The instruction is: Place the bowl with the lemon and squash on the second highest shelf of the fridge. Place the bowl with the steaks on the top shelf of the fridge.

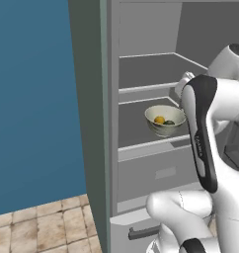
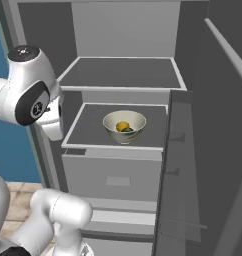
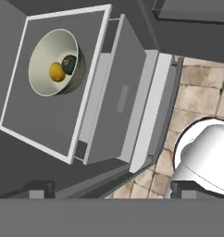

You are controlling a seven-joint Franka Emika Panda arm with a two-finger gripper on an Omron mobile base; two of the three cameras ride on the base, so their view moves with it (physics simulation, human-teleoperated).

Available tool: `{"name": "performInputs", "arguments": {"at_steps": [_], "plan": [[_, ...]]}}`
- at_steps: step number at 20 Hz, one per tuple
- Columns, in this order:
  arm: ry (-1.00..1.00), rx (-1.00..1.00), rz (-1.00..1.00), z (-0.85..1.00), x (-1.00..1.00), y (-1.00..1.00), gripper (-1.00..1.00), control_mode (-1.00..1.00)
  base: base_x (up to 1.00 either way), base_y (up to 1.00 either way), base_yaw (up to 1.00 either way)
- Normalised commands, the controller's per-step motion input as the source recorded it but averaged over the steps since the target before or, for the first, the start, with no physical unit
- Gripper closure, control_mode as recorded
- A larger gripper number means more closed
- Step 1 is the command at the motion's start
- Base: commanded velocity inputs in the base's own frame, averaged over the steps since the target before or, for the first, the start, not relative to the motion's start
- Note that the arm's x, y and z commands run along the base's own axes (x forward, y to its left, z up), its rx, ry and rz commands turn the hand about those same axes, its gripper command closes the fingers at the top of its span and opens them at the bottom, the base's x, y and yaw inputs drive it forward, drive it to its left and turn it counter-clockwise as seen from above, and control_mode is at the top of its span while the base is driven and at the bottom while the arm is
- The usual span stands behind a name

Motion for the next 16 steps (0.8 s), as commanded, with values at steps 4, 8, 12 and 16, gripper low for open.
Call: {"name": "performInputs", "arguments": {"at_steps": [4, 8, 12, 16], "plan": [[0.03, 0.00, 0.01, -0.03, -0.06, 0.10, -1.00, -1.00, 0.00, 0.00, 0.00], [0.03, 0.00, 0.00, -0.04, -0.06, 0.10, -1.00, 1.00, -0.21, 0.42, -0.01], [0.00, 0.00, 0.00, 0.00, 0.00, 0.00, -1.00, 1.00, -0.47, 0.56, -0.38], [0.00, 0.00, 0.00, 0.00, 0.00, 0.00, -1.00, 1.00, -0.74, 0.36, -0.75]]}}
